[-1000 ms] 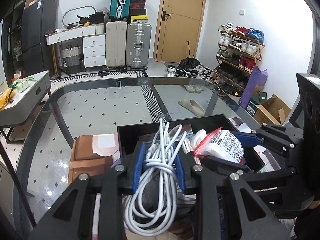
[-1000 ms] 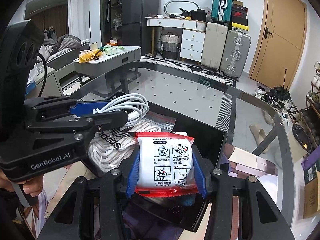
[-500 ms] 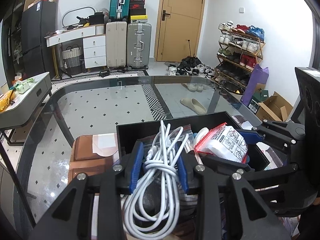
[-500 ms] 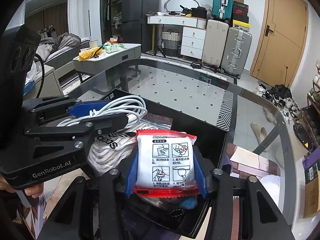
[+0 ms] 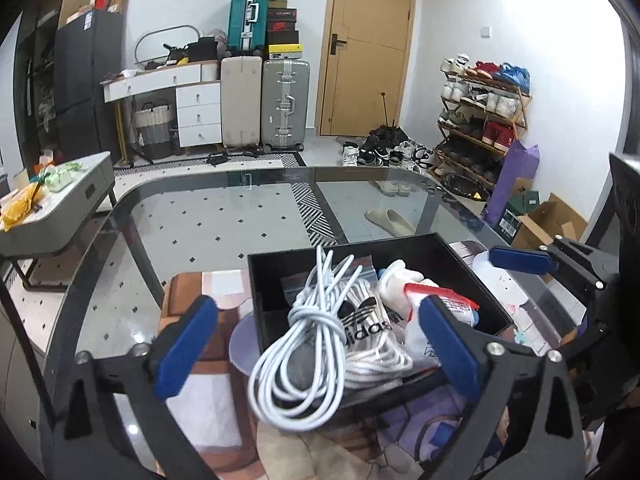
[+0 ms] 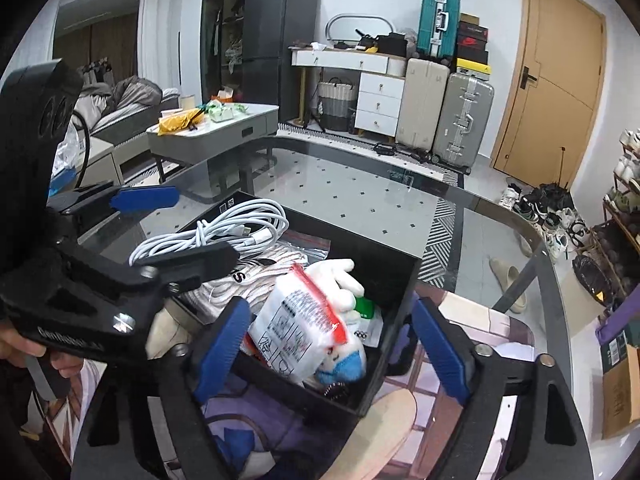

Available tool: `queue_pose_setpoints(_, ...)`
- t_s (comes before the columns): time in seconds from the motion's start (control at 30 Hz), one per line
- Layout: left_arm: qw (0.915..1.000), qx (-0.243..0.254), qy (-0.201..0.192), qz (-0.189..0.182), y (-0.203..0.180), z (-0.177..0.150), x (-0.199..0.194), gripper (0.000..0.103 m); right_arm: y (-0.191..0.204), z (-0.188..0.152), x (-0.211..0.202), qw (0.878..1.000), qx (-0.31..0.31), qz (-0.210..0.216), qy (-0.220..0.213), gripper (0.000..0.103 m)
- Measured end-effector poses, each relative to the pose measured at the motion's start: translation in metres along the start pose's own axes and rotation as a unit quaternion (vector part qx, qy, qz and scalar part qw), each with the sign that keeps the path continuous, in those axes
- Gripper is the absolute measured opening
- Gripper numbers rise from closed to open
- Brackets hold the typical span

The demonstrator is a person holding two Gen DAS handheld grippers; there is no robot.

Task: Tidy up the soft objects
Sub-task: 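Release the cable coil with the left gripper while the right releases the snack packet into the box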

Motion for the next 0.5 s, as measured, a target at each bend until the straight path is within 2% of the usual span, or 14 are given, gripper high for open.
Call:
queue_pose_setpoints(0.03,1.0,-0.001,0.0,-0.001,0.001,-0.001,-0.001,0.103,-0.001,-0.002,-0.003,1.0,0.004,-0.002,-0.005,0.097)
queue_pose_setpoints(0.13,1.0,-0.002,-0.003,0.006,0.004,-0.009,-0.007,0.103,-0.001,-0.01,-0.013,1.0,0.016,0.005,-0.022,0.101)
queue_pose_setpoints(0.5,0.9995,0.007,-0.021,0.022,0.003,-0.036,-0.022,0.103,0.015,-0.03,-0.031,0.999,0.022,0.007,-0.047,0.102)
Point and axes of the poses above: each gripper's, at about its wrist camera, not at the fingertips, and x roughly the way its jaws point, y to its left, z to its top, the point moved 5 cm from there along x, roughly the way its jaws point, and after that the axes turned 12 degrees about y, right-handed, at the moved point
